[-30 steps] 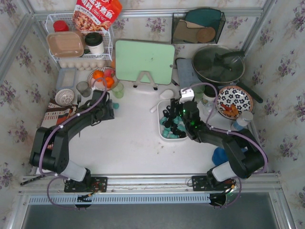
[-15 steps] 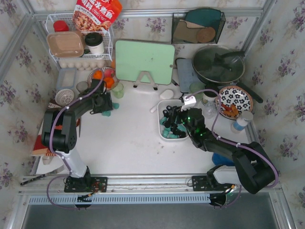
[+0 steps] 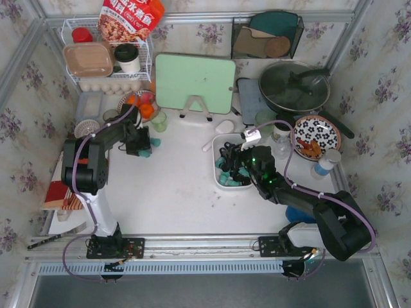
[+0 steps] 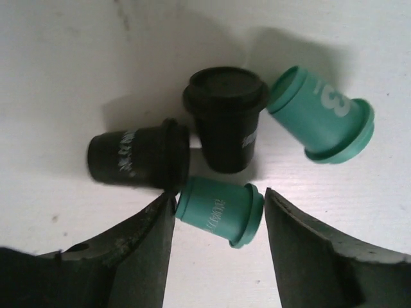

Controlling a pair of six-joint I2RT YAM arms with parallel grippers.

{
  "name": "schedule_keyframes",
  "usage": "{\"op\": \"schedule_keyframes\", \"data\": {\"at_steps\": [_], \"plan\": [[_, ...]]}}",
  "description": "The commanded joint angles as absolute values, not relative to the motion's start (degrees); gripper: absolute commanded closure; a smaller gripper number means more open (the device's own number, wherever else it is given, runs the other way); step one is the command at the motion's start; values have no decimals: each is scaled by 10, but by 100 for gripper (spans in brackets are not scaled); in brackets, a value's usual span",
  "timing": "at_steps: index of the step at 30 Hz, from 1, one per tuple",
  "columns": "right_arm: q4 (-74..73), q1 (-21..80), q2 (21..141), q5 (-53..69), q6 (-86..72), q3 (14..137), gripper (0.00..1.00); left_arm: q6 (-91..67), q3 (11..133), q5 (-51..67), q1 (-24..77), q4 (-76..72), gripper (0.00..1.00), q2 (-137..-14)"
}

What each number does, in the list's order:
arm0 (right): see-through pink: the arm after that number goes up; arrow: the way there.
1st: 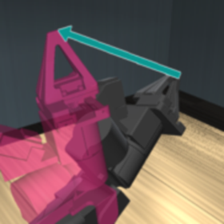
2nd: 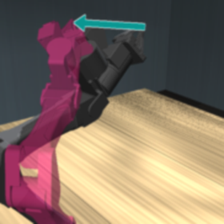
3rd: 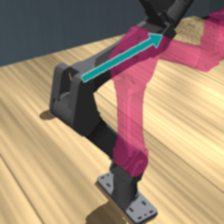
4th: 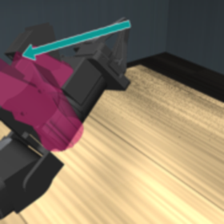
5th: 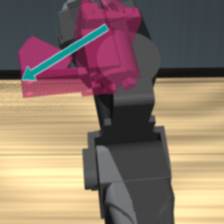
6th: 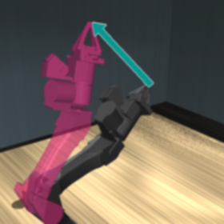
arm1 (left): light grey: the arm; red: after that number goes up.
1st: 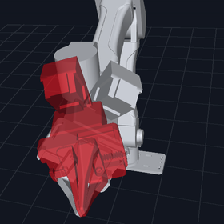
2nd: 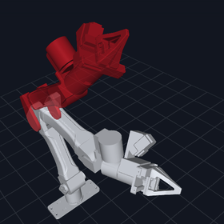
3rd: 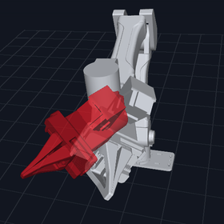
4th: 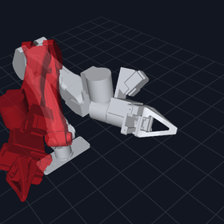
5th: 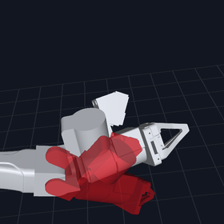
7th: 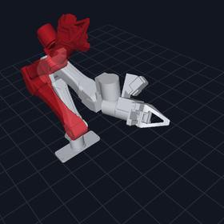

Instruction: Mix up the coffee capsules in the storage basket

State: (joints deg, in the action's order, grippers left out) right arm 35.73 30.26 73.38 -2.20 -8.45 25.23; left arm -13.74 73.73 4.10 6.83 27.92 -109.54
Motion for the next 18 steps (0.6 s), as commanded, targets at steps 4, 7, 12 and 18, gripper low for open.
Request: {"op": "schedule_keyframes", "data": {"at_steps": [4,7,12,18], "plan": [[372,303,731,-17,-83,254,33,-128,772,118,68,313,57,-1142],[372,303,731,-17,-84,255,33,-137,736,127,69,285,61,-1114],[374,304,732,-10,-88,255,34,-138,659,155,92,234,61,-1034],[352,304,724,7,-127,272,35,-54,579,134,214,145,60,-905]]}}
